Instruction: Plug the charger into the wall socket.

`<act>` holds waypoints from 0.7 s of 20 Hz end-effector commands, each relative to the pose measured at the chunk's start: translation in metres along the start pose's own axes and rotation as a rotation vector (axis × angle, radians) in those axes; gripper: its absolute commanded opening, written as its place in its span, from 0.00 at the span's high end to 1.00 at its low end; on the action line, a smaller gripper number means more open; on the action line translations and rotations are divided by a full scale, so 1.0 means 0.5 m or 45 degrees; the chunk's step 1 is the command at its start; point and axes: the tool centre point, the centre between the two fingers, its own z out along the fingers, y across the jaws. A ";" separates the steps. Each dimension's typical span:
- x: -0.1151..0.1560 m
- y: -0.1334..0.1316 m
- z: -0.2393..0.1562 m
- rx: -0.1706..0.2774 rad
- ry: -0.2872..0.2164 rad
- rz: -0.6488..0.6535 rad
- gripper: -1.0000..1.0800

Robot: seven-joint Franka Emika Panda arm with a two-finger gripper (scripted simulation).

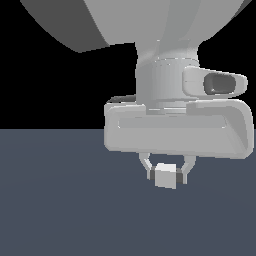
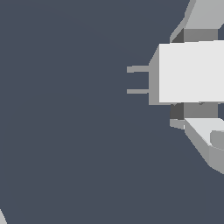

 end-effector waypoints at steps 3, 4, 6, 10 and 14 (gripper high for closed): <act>0.019 -0.005 -0.025 0.010 0.002 -0.112 1.00; 0.023 -0.007 -0.032 0.013 0.002 -0.143 1.00; 0.033 -0.011 -0.046 0.020 0.003 -0.208 1.00; 0.054 -0.023 -0.077 0.034 0.003 -0.349 1.00; 0.070 -0.035 -0.102 0.047 0.003 -0.465 1.00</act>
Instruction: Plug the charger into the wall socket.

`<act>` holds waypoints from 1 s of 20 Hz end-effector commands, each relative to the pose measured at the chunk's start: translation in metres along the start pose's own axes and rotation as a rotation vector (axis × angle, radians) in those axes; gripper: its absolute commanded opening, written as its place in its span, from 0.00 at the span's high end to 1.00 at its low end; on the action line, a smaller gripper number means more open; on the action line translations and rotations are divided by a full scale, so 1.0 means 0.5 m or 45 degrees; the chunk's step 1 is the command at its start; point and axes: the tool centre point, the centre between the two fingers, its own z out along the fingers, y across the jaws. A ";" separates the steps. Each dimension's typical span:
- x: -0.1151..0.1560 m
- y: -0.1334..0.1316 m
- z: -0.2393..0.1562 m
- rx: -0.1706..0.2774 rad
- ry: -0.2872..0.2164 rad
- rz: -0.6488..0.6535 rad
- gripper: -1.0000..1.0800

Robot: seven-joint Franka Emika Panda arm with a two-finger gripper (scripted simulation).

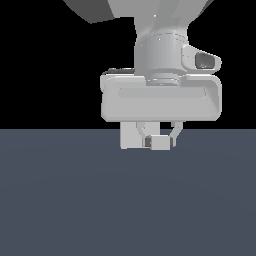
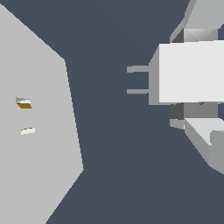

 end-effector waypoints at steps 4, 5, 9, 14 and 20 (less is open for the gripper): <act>0.020 -0.009 -0.028 0.015 -0.001 -0.132 1.00; 0.023 -0.011 -0.031 0.017 -0.001 -0.149 1.00; 0.031 -0.015 -0.041 0.024 -0.001 -0.199 1.00; 0.034 -0.017 -0.046 0.027 -0.002 -0.221 1.00; 0.035 -0.018 -0.046 0.026 -0.002 -0.220 1.00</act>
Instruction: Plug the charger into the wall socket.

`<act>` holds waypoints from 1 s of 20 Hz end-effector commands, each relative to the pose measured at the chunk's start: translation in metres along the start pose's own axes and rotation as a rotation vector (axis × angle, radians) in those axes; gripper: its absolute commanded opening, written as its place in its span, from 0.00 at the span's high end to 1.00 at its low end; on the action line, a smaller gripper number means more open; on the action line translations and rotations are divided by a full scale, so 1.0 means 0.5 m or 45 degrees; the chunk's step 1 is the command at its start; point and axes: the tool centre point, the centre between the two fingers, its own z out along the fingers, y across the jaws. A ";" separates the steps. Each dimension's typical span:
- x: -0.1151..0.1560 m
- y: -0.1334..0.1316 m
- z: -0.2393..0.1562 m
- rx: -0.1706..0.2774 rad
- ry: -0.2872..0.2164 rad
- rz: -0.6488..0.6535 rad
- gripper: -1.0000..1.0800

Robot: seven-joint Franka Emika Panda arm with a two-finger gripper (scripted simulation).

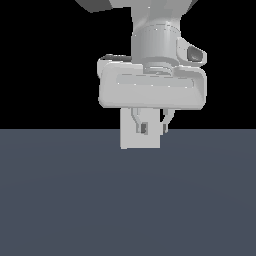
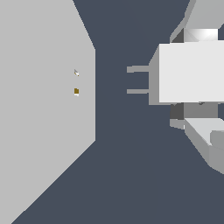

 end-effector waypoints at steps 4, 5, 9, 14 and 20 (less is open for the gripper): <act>0.013 -0.001 0.001 0.000 0.000 -0.001 1.00; 0.018 0.000 0.002 0.000 0.000 -0.001 1.00; 0.045 -0.001 0.004 0.000 0.000 -0.003 1.00; 0.081 -0.002 0.008 0.001 0.000 -0.005 1.00; 0.100 -0.002 0.010 0.001 0.000 -0.006 1.00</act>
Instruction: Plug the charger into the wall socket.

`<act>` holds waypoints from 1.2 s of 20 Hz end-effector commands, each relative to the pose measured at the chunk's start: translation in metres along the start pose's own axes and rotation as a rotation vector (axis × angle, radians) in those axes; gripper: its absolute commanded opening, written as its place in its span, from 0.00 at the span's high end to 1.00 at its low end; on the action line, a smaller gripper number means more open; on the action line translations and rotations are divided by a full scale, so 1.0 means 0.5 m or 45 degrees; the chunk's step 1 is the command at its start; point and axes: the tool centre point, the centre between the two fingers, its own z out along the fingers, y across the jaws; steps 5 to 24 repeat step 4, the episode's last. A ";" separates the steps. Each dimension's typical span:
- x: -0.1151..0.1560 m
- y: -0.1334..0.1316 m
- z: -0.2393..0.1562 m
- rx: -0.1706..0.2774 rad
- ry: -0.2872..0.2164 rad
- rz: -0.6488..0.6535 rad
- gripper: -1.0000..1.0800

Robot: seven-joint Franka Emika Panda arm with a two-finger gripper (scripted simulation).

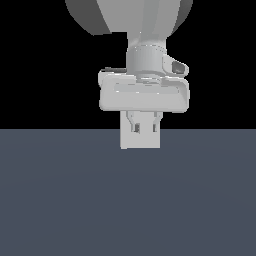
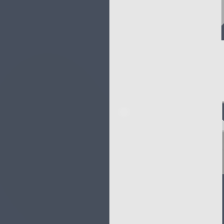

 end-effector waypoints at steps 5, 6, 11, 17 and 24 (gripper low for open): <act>0.004 0.001 0.000 0.000 0.000 0.000 1.00; 0.004 0.001 0.000 0.000 0.000 0.000 1.00; 0.004 0.001 0.000 0.000 0.000 0.000 1.00; 0.004 0.001 0.000 0.000 0.000 0.000 1.00; 0.004 0.001 0.000 0.000 0.000 0.000 1.00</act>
